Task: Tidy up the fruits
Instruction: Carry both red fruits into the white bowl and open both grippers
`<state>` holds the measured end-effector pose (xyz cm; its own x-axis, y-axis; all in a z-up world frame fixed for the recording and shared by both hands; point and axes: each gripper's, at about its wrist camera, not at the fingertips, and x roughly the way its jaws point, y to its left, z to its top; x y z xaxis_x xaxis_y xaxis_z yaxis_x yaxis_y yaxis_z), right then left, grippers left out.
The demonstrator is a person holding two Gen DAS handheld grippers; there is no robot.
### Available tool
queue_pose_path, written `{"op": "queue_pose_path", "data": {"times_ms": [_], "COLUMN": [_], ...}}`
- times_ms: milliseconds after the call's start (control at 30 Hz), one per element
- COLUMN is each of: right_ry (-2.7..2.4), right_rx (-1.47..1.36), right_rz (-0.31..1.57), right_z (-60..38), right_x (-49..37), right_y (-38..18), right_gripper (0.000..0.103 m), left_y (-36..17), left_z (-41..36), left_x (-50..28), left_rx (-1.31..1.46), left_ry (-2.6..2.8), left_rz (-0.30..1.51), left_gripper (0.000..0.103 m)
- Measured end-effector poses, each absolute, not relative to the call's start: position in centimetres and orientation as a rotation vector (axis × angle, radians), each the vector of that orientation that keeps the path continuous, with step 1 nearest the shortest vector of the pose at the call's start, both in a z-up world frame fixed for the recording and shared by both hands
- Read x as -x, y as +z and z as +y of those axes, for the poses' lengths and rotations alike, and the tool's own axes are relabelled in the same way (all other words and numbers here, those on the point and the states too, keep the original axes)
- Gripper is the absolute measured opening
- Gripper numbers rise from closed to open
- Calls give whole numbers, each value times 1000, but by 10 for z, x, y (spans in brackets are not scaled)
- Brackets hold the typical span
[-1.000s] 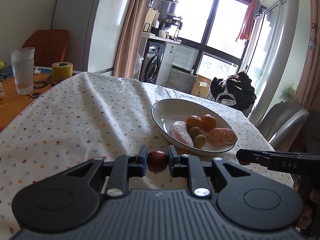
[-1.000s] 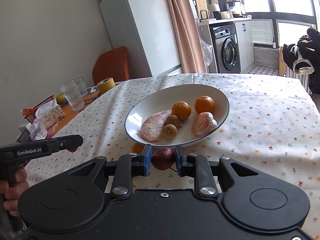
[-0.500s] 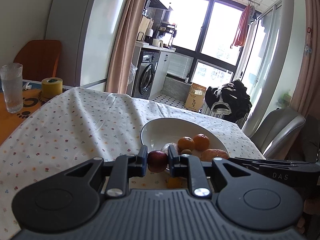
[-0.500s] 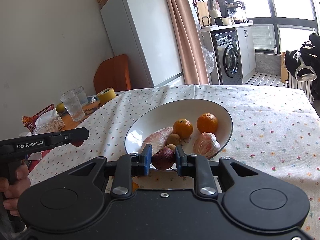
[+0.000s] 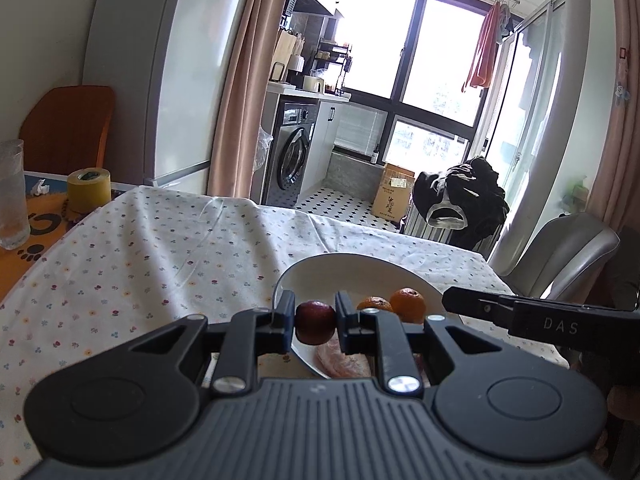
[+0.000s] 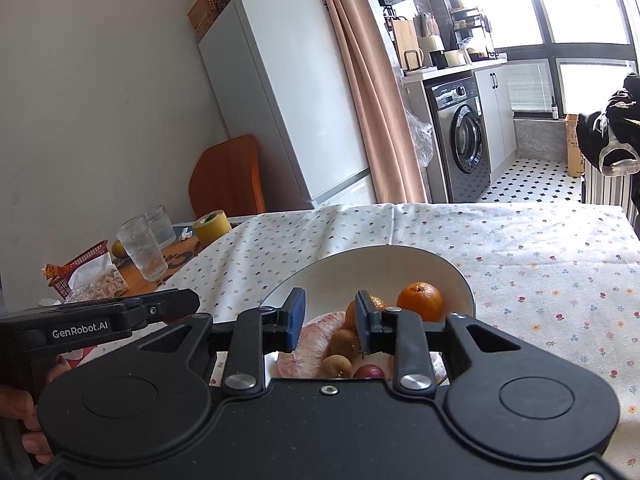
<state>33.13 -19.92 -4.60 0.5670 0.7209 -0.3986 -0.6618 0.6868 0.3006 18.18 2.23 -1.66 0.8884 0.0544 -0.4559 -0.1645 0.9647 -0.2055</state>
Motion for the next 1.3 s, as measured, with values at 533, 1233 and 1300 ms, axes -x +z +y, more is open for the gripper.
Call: {"op": "queue_pose_path", "data": {"times_ms": [533, 1233, 1300], "right_ry": [763, 756, 755], "right_rx": [-183, -170, -166], "right_rz": [589, 647, 639], "right_z": [-213, -214, -215], "right_x": [-346, -314, -308], "right_y": [-61, -44, -43], "right_gripper": [30, 37, 41], "left_y": [-17, 5, 4], "left_z": [21, 39, 40], "left_x": [-233, -187, -179], "left_rx": [236, 273, 277], "left_ry": [84, 142, 136], "left_rz": [508, 535, 534], "left_gripper": [20, 57, 59]}}
